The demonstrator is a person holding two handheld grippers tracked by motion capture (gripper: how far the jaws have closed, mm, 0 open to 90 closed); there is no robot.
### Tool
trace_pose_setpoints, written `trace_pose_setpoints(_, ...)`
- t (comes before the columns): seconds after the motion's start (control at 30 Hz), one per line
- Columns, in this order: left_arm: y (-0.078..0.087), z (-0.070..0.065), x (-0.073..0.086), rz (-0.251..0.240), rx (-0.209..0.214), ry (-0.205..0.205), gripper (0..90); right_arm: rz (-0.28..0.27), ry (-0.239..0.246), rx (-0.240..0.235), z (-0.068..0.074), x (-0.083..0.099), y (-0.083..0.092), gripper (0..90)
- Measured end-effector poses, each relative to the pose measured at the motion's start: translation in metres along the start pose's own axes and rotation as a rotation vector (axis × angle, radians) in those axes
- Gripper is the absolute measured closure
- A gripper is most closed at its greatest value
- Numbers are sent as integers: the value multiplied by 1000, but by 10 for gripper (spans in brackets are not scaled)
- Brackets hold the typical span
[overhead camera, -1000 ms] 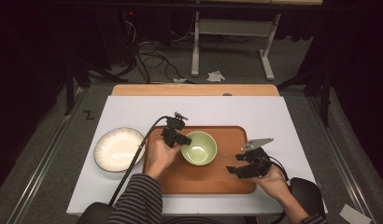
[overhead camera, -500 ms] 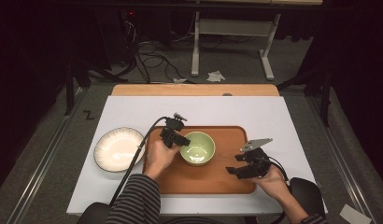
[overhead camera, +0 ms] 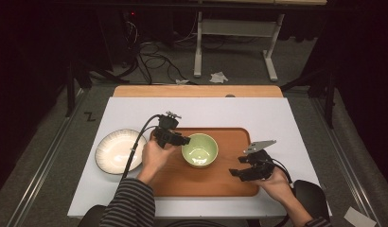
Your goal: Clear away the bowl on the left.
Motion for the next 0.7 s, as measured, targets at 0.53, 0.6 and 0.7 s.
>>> trace_pose_setpoints(0.53, 42, 22, 12, -52, -40, 2, 500, 3, 4, -3, 0, 0, -1, 376)
trace_pose_setpoints(0.6, 45, 24, 15, -55, -41, 1, 499, 4, 0, -2, 0, 0, -1, 376)
trace_pose_setpoints(0.7, 50, 26, 18, -62, -37, 7, 498, 4, 0, -1, 0, 0, -1, 376)
Point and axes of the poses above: each handheld gripper's, and its own axes: y roughly backward along the jaws, x roughly out of its underside, z roughly to its left, the point moved 10 cm from there along -y, roughly forward along the jaws, and after that the axes turned 10 degrees about -x, right-handed, at the moved point
